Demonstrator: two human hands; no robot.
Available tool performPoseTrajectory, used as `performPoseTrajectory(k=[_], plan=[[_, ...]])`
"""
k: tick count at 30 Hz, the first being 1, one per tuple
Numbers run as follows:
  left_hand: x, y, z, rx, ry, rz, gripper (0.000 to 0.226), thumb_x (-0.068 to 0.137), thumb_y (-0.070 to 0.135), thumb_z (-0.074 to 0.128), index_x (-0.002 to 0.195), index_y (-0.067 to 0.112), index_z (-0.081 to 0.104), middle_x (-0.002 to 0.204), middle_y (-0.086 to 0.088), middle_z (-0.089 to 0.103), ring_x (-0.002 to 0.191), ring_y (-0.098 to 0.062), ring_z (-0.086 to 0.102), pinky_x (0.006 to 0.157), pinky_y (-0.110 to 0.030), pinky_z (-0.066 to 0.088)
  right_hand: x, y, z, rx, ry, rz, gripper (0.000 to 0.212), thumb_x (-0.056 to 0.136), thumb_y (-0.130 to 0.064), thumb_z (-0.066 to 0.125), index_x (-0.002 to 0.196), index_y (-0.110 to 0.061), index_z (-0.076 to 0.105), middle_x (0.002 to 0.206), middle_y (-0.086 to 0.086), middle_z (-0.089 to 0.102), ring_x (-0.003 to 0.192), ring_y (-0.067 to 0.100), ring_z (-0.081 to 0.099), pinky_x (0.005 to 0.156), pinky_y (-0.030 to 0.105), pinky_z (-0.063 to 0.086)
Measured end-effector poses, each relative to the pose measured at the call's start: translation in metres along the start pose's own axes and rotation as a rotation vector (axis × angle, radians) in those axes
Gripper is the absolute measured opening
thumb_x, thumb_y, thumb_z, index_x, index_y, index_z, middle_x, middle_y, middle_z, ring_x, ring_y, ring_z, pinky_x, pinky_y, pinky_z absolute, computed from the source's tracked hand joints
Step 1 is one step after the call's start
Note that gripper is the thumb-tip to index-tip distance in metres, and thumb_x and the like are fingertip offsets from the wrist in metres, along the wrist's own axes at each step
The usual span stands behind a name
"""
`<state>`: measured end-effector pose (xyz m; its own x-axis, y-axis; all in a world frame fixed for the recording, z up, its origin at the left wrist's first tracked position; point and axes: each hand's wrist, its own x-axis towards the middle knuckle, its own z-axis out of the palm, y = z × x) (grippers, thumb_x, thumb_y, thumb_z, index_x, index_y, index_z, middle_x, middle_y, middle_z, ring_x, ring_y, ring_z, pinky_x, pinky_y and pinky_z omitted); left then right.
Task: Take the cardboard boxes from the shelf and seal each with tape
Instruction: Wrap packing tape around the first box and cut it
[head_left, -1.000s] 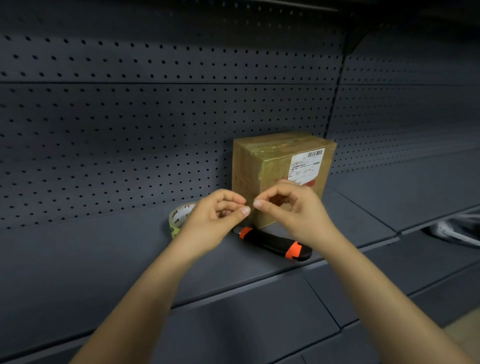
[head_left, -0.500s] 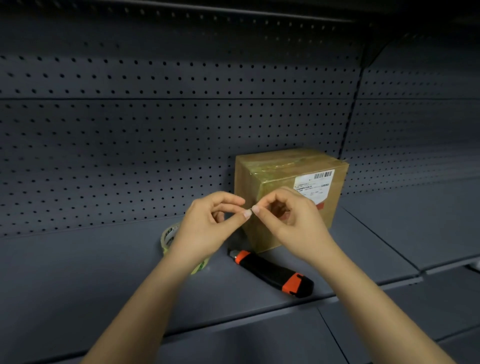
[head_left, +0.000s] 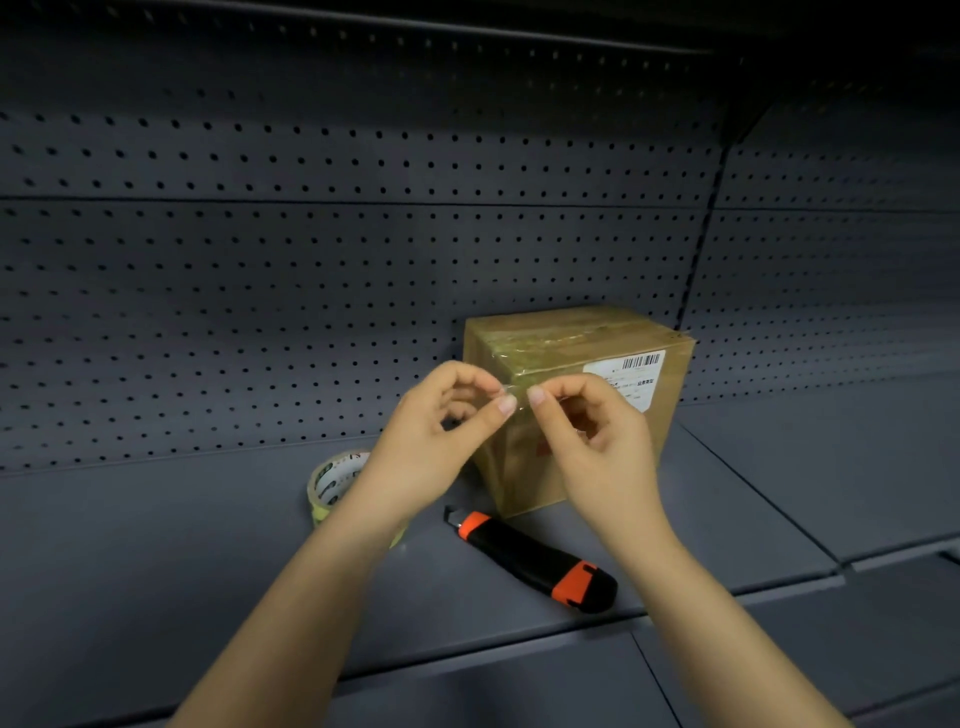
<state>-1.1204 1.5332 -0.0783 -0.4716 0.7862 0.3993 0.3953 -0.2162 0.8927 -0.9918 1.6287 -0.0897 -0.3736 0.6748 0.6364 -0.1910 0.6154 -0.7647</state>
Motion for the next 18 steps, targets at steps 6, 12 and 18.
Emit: performPoseTrajectory(k=[6, 12, 18], plan=[[0.011, -0.001, 0.004, 0.023, 0.072, 0.017, 0.004, 0.093, 0.021, 0.065, 0.09, 0.02, 0.066, 0.08, 0.011, 0.07, 0.073, 0.002, 0.06, 0.074, -0.018, 0.047, 0.008, 0.008, 0.008, 0.034, 0.075, 0.072, 0.004, 0.088, -0.028, 0.071, 0.085, -0.026, 0.071, 0.083, -0.004, 0.068, 0.073, 0.025, 0.062, 0.068, 0.053, 0.054], [0.017, -0.004, 0.007, 0.014, 0.13, 0.015, 0.003, 0.093, 0.024, 0.066, 0.094, 0.022, 0.064, 0.085, 0.006, 0.069, 0.083, -0.006, 0.064, 0.077, -0.023, 0.049, 0.012, 0.009, 0.016, -0.038, 0.119, 0.036, 0.004, 0.087, -0.022, 0.072, 0.085, -0.021, 0.07, 0.084, -0.002, 0.067, 0.073, 0.015, 0.061, 0.067, 0.033, 0.052], [0.018, -0.01, 0.016, 0.036, 0.18, 0.034, 0.006, 0.093, 0.022, 0.065, 0.09, 0.017, 0.067, 0.083, 0.002, 0.065, 0.073, -0.001, 0.056, 0.069, -0.017, 0.046, 0.011, 0.01, 0.021, -0.071, 0.142, 0.012, 0.004, 0.087, -0.019, 0.073, 0.087, -0.015, 0.07, 0.086, -0.003, 0.065, 0.078, 0.007, 0.06, 0.068, 0.011, 0.043]])
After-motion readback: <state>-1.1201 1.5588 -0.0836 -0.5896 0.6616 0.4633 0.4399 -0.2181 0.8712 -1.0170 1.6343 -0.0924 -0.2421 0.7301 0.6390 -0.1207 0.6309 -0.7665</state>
